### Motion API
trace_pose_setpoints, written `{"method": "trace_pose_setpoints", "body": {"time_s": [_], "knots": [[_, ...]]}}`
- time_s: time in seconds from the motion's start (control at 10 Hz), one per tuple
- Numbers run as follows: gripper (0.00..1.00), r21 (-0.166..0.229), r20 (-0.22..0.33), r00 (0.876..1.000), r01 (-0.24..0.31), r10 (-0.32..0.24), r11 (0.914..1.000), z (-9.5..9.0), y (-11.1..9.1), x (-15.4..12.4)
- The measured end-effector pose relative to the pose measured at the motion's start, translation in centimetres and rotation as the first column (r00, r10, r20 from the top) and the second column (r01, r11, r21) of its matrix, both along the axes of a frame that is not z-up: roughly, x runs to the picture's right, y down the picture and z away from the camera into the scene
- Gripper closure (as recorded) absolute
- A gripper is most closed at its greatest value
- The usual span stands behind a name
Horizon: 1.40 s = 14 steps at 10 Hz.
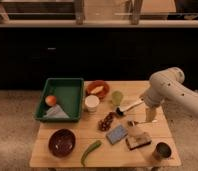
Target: Place fork in paper cup
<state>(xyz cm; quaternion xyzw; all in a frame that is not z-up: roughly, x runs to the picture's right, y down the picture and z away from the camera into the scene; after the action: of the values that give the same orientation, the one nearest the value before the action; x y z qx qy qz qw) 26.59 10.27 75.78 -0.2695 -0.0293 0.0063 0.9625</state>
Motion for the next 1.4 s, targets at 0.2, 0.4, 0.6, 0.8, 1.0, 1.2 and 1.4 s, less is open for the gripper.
{"method": "trace_pose_setpoints", "body": {"time_s": [0.2, 0.4, 0.6, 0.8, 1.0, 1.2, 1.4], "knots": [[0.2, 0.017, -0.01, 0.999, -0.052, 0.052, 0.9985, 0.6, 0.4, 0.3], [0.2, 0.041, -0.022, 0.994, -0.103, 0.104, 0.9939, 1.2, 0.9, 0.7], [0.2, 0.054, -0.04, 0.989, -0.137, 0.14, 0.989, 1.8, 1.6, 1.3], [0.2, 0.056, -0.046, 0.985, -0.162, 0.165, 0.9852, 2.7, 2.3, 1.2], [0.2, 0.055, -0.05, 0.981, -0.187, 0.189, 0.9809, 3.8, 3.2, 1.1], [0.2, 0.054, -0.052, 0.976, -0.209, 0.211, 0.9765, 4.7, 3.8, 1.2], [0.2, 0.05, -0.055, 0.971, -0.228, 0.231, 0.9723, 5.5, 4.4, 1.3]]}}
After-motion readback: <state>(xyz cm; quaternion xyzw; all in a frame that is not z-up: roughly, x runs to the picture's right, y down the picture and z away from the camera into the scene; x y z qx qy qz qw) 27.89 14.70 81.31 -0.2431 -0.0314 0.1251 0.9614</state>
